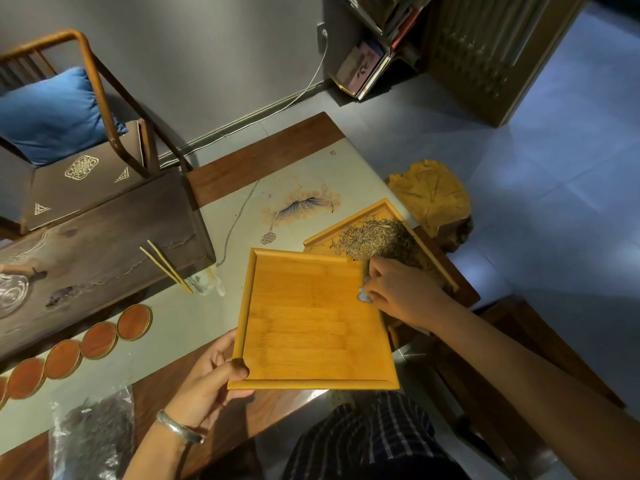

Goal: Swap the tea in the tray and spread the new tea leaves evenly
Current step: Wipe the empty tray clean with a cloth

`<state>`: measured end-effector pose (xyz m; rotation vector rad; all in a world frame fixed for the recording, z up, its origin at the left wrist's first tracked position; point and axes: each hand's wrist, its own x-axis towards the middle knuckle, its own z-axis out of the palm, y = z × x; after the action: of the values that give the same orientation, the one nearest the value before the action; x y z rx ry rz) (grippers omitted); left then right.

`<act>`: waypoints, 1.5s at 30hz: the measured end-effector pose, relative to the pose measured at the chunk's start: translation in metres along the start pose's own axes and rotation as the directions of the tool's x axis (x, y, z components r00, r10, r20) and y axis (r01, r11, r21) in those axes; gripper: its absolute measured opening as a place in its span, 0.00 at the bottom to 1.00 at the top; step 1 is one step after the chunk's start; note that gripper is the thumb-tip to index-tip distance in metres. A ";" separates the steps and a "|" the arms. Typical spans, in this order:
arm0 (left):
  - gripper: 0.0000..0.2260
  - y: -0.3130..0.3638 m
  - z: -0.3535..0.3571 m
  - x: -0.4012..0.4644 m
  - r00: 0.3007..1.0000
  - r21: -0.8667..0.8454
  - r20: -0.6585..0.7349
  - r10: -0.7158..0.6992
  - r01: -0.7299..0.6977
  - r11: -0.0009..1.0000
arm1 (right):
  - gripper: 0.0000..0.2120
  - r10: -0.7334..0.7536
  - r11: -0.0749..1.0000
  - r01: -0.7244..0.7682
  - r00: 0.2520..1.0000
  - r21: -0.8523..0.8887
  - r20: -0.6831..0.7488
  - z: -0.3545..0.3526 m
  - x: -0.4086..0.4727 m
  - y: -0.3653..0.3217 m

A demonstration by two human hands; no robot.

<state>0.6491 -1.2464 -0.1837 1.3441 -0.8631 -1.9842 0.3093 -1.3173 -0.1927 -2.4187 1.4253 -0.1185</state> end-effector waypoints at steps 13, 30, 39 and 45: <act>0.26 0.005 -0.009 -0.002 0.998 -0.078 0.045 0.038 -0.035 0.996 | 0.09 0.268 0.910 -0.164 0.933 0.381 -0.239 -0.012 0.018 0.020; 0.25 0.016 -0.003 -0.008 0.999 -0.149 0.042 0.032 -0.025 0.988 | 0.09 0.205 0.963 -0.161 0.957 0.215 -0.205 0.002 0.023 0.012; 0.23 0.015 -0.014 -0.005 0.993 -0.114 -0.109 0.048 -0.061 0.992 | 0.08 0.204 0.919 -0.066 0.924 0.388 -0.324 -0.015 0.013 0.009; 0.25 0.023 -0.002 -0.005 0.998 -0.139 0.013 0.062 -0.060 0.988 | 0.07 0.036 0.923 0.074 0.961 0.378 -0.276 0.008 0.000 -0.013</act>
<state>0.6554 -1.2571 -0.1636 1.2098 -0.7498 -1.9729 0.3222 -1.3093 -0.1958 -2.1453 1.3349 -0.7033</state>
